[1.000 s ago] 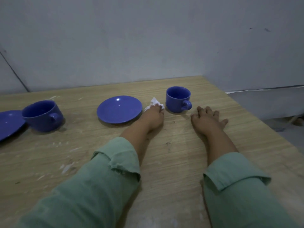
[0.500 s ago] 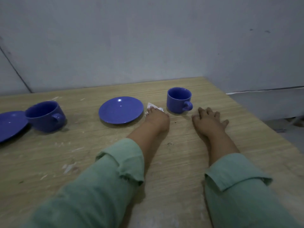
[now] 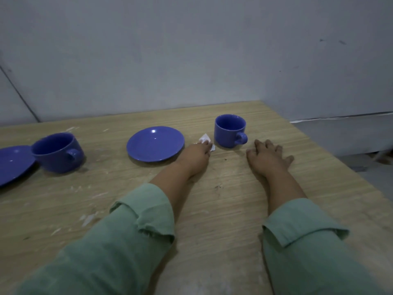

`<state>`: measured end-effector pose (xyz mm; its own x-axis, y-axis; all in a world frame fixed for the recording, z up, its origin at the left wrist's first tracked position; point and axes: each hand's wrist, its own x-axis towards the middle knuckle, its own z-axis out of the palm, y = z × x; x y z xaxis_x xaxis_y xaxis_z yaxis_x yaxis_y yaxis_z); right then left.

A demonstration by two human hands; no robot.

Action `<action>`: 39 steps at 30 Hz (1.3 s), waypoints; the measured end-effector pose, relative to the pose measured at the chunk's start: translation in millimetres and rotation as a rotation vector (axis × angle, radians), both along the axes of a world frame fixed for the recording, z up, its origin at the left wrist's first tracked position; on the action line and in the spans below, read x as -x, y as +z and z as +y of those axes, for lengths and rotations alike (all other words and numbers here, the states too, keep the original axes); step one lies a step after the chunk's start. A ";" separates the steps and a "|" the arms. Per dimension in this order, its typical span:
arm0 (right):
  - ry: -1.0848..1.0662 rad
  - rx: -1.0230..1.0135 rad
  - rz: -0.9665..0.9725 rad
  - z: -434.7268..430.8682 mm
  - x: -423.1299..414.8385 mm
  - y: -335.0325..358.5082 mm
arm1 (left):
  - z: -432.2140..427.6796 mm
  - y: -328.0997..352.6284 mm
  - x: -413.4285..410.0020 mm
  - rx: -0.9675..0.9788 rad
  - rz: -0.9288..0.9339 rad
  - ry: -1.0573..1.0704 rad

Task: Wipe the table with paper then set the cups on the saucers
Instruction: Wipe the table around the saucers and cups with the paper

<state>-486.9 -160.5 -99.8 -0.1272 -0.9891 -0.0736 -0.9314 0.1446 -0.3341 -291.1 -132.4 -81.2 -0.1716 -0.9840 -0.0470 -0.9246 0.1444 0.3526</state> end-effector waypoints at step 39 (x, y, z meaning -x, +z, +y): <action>0.086 0.237 -1.124 5.5 -93.2 5.7 | 51.3 -25.5 -35.3 0.729 1.015 0.545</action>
